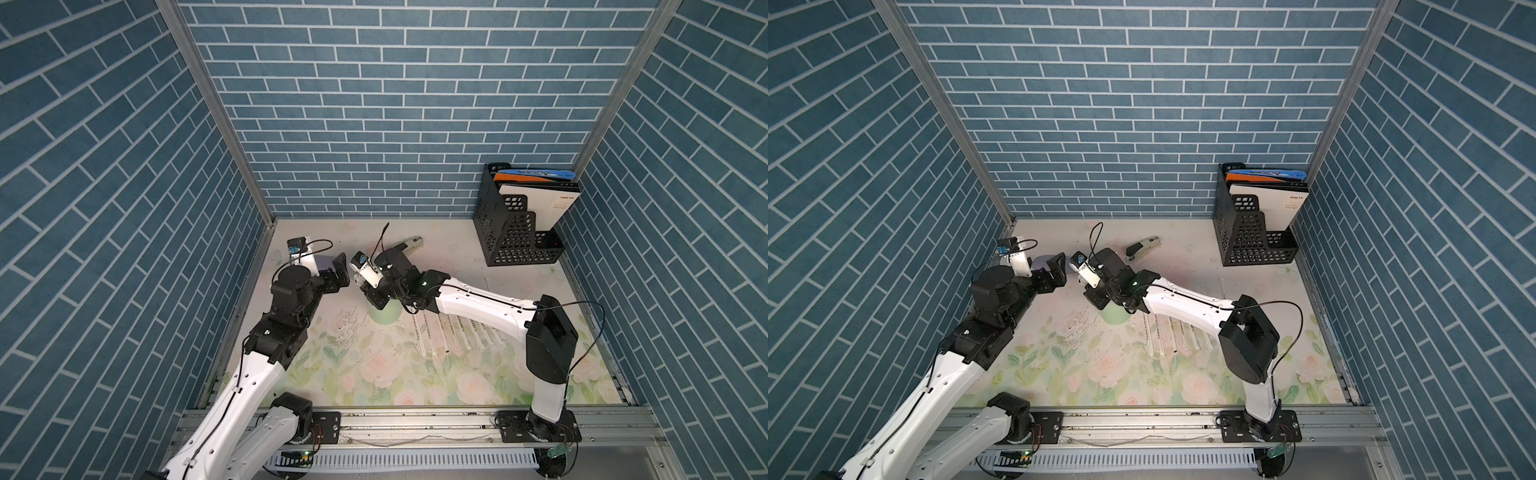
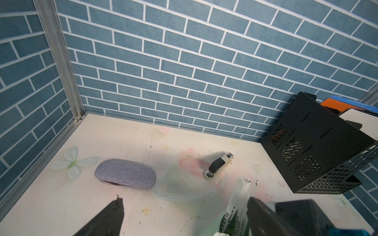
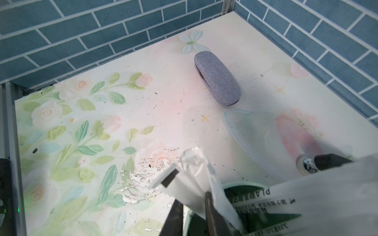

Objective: Take the straws out of the storage container
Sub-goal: Pick up the straw from the container.

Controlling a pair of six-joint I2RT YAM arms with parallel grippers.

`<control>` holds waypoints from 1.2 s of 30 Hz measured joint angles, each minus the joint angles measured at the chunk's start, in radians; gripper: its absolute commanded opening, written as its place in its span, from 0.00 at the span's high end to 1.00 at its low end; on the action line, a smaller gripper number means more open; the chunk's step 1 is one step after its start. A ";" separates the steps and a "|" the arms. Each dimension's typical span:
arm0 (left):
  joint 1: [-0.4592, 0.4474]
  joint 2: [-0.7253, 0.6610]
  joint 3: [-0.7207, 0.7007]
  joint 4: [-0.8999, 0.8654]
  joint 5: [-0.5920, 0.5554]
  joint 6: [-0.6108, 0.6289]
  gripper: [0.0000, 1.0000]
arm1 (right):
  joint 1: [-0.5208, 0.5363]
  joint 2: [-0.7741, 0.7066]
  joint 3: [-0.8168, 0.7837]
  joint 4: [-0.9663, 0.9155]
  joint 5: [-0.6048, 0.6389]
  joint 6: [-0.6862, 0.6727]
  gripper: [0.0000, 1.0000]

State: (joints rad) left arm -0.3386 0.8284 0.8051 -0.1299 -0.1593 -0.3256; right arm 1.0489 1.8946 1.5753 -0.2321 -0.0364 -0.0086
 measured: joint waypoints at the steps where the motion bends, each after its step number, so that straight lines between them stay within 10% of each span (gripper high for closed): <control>1: 0.000 0.000 0.000 0.000 0.000 0.000 0.00 | 0.000 0.000 -0.001 0.002 0.001 0.001 0.86; 36: 0.001 -0.011 0.000 0.000 0.000 0.000 0.00 | -0.002 -0.263 -0.052 0.066 0.119 0.004 0.96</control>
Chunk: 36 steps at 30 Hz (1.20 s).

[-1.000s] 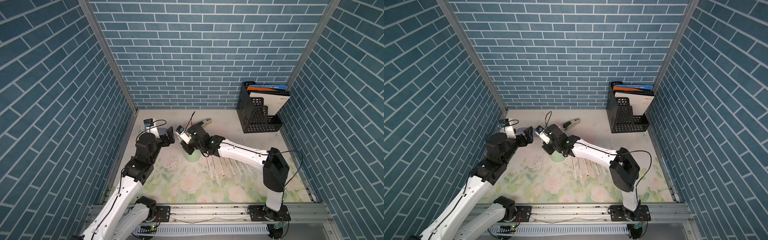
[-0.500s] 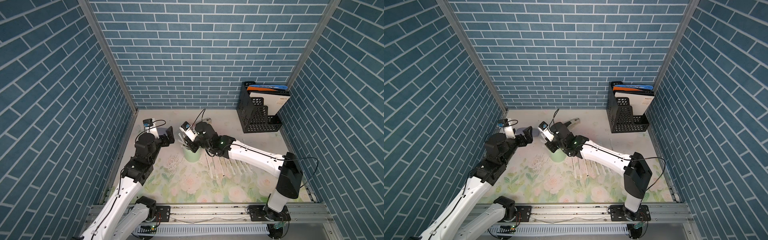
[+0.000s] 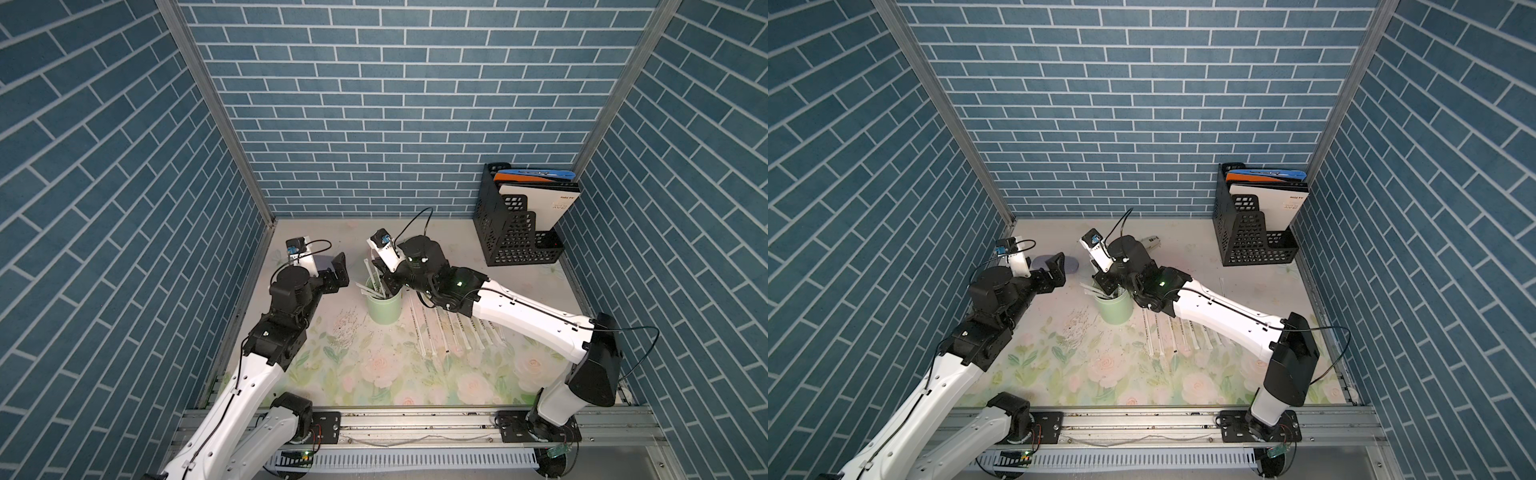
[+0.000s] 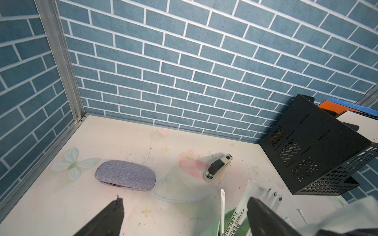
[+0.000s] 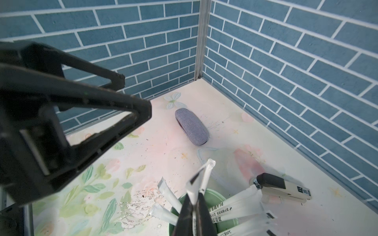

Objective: Take the straws out of the storage container
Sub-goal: Pick up the straw from the container.

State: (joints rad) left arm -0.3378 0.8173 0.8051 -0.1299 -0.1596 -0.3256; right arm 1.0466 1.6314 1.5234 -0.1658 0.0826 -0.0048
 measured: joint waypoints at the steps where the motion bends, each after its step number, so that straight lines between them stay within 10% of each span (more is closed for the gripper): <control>1: 0.000 0.000 0.000 0.000 0.000 0.000 0.01 | -0.002 -0.008 0.014 -0.008 0.005 0.000 0.96; 17: 0.005 0.001 0.000 0.000 0.012 0.000 0.00 | -0.171 -0.101 0.568 -0.512 0.074 0.087 0.97; 36: 0.005 0.007 0.000 0.000 0.034 0.000 0.00 | -0.631 -0.134 0.078 -0.890 0.137 0.175 0.98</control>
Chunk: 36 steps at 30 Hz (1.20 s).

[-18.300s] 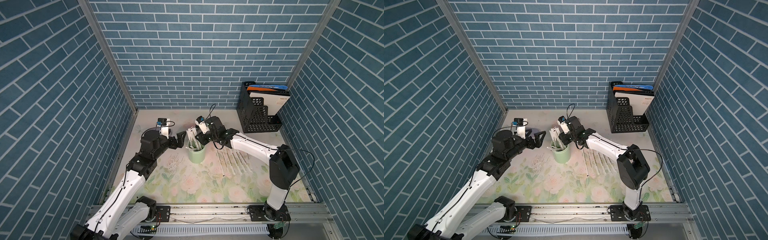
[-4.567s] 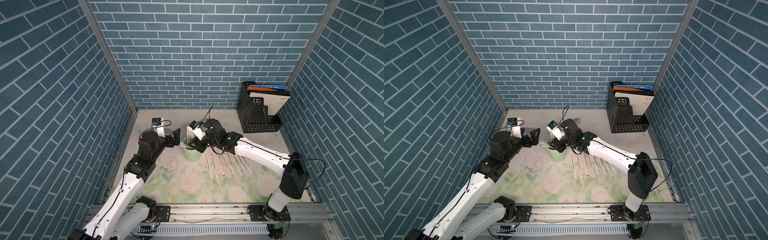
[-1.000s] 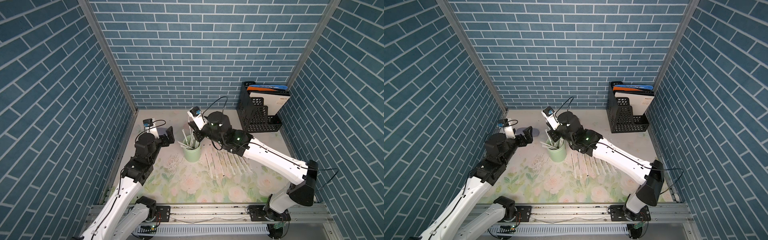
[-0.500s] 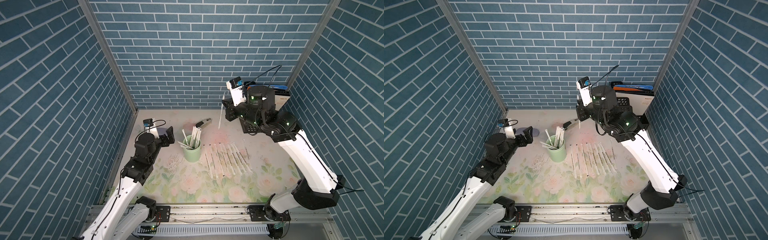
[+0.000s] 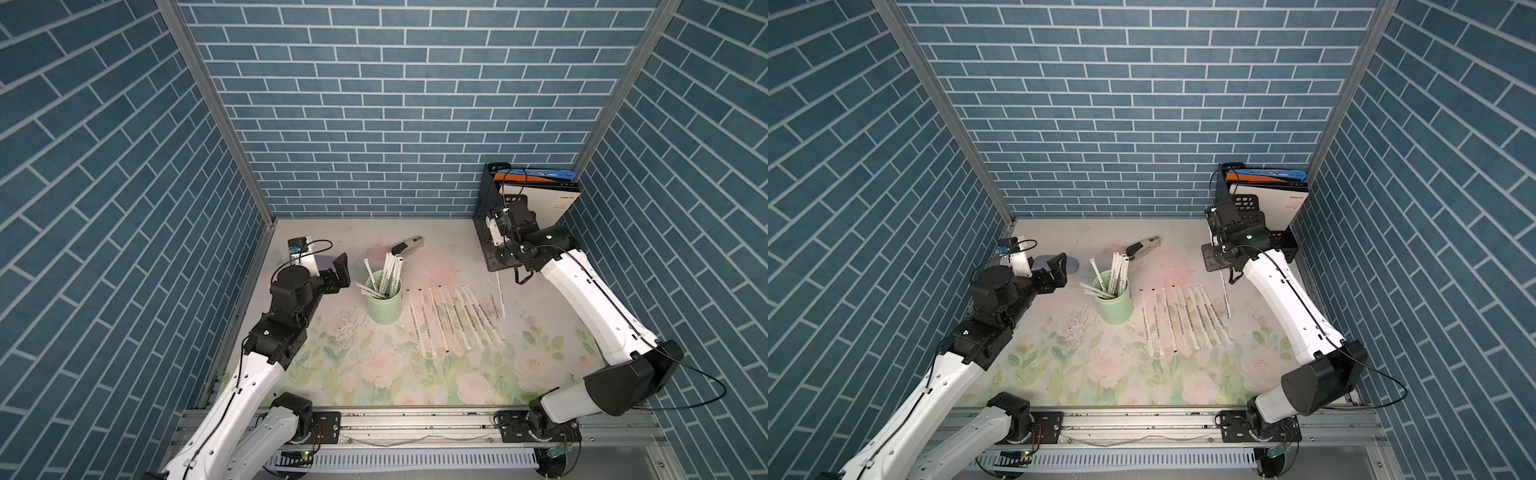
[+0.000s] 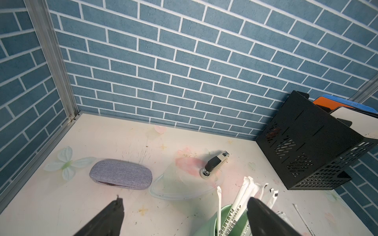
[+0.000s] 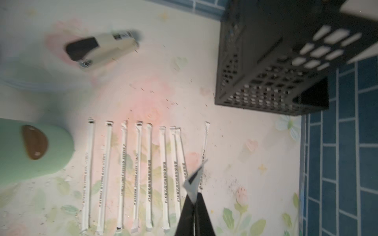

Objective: Take the straws out of the storage container
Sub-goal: Pick up the straw from the container, then place the straw at the center of the board.

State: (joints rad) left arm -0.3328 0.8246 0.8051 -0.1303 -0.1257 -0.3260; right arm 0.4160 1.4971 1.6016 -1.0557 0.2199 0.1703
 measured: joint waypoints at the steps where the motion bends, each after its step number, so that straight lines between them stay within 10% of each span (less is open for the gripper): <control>1: 0.000 0.000 0.000 0.000 0.000 0.000 0.00 | -0.031 0.005 -0.023 -0.005 -0.003 0.002 0.98; 13: 0.001 0.012 0.000 0.000 0.018 0.000 0.00 | -0.248 0.224 -0.103 0.019 -0.050 0.004 0.97; 36: 0.002 0.012 0.000 0.000 0.019 0.000 0.00 | -0.272 0.519 0.025 0.037 -0.078 -0.019 0.92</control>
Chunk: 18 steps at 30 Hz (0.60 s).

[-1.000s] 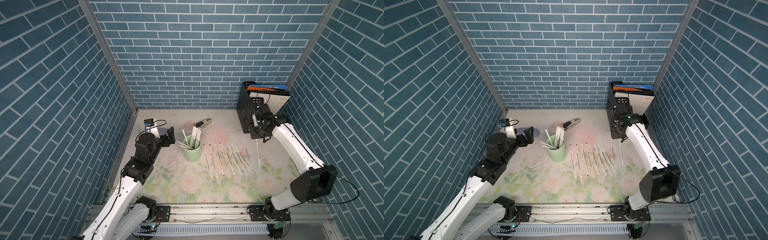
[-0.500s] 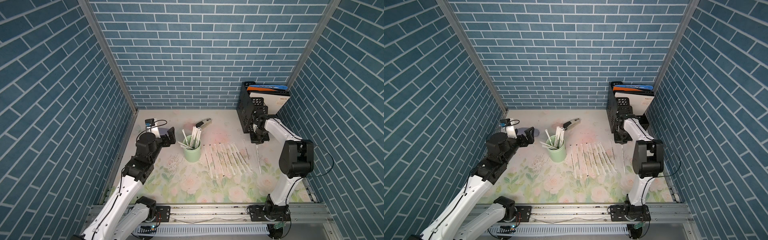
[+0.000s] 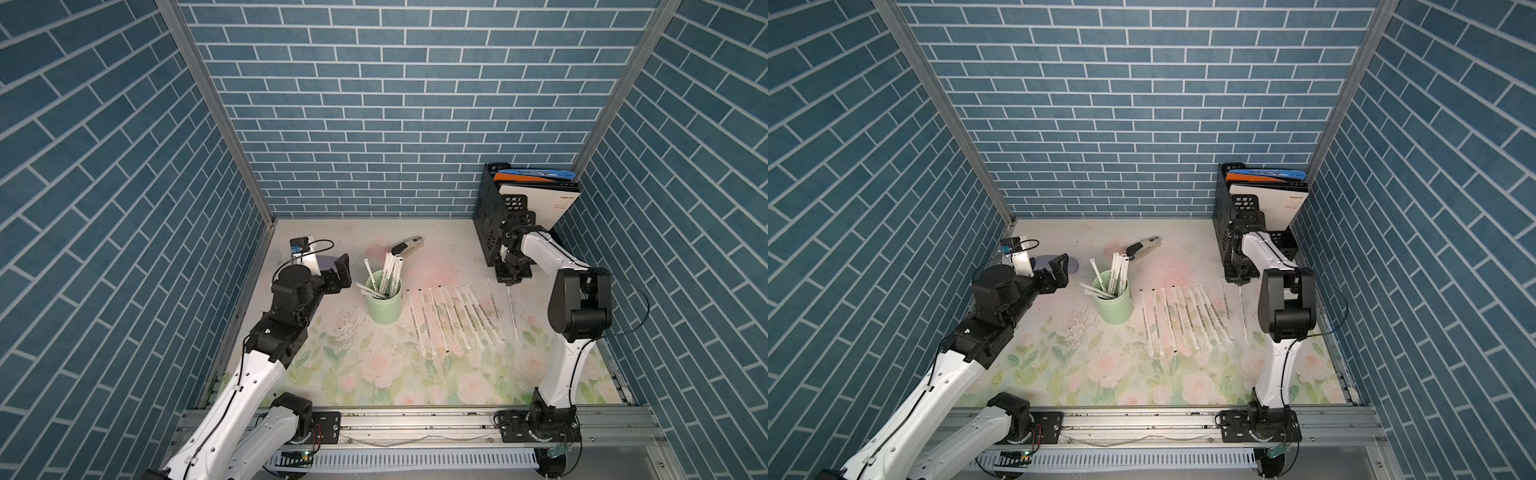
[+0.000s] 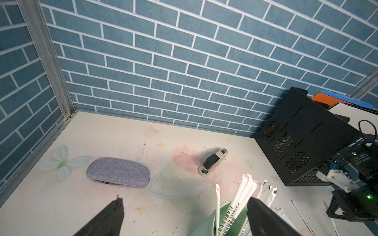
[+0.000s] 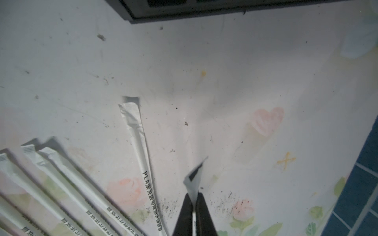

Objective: Take the straws out of the storage container
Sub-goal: Place the straw at the center of the board.

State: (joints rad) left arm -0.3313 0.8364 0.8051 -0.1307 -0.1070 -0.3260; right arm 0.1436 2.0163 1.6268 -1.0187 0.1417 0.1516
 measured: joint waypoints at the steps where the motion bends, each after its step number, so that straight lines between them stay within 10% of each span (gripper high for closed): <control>1: 0.000 0.000 0.000 0.000 0.000 0.000 0.00 | 0.000 0.000 -0.001 0.001 0.000 0.000 0.91; 18: 0.003 0.001 0.000 0.000 0.001 0.000 0.00 | 0.001 -0.003 -0.043 0.040 -0.021 0.001 0.83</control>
State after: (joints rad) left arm -0.3283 0.8371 0.8051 -0.1307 -0.1062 -0.3260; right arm 0.1444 2.0129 1.5837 -0.9783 0.1204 0.1528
